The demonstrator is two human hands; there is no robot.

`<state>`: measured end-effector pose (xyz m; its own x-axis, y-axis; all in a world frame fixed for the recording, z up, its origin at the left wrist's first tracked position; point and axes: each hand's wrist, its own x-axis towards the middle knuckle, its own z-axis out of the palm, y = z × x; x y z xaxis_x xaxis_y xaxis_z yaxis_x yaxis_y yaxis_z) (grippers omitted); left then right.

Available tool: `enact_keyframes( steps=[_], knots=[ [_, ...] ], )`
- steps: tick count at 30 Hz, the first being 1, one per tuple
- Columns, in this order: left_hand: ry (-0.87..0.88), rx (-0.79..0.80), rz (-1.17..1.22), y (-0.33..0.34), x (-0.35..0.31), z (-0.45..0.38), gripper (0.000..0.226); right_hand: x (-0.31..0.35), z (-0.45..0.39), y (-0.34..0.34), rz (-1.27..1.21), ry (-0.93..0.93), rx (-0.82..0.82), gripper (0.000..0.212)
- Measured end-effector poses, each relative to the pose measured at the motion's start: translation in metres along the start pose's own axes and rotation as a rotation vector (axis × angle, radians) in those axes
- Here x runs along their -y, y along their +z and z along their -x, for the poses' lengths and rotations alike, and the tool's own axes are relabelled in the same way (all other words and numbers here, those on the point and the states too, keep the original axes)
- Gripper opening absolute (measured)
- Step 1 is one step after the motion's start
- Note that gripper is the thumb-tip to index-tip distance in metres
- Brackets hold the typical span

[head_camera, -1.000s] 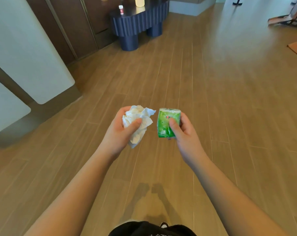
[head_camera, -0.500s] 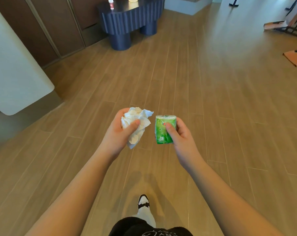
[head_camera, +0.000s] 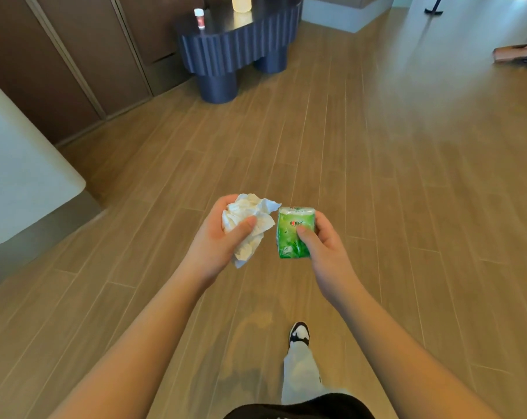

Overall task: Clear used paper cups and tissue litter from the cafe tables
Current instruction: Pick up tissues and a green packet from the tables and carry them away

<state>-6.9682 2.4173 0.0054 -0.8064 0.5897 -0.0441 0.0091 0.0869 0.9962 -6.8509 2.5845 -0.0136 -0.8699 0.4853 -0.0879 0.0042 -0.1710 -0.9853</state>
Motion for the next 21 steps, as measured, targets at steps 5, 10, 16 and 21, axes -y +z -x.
enact_keyframes(
  steps=[5, 10, 16, 21],
  knots=[
    [-0.013, -0.062, -0.006, 0.019, -0.008, -0.100, 0.037, 0.015, -0.107, -0.035, 0.002, 0.021, 0.066, 0.027],
    [-0.023, -0.104, -0.020, 0.034, -0.019, -0.184, 0.040, 0.039, -0.201, -0.065, -0.011, 0.012, 0.130, 0.025],
    [-0.037, -0.158, -0.014, 0.026, -0.016, -0.276, 0.046, 0.047, -0.298, -0.067, -0.011, -0.005, 0.162, 0.029],
    [-0.038, -0.203, -0.015, 0.000, -0.004, -0.359, 0.033, 0.044, -0.389, -0.052, 0.013, 0.023, 0.181, 0.029]
  ],
)
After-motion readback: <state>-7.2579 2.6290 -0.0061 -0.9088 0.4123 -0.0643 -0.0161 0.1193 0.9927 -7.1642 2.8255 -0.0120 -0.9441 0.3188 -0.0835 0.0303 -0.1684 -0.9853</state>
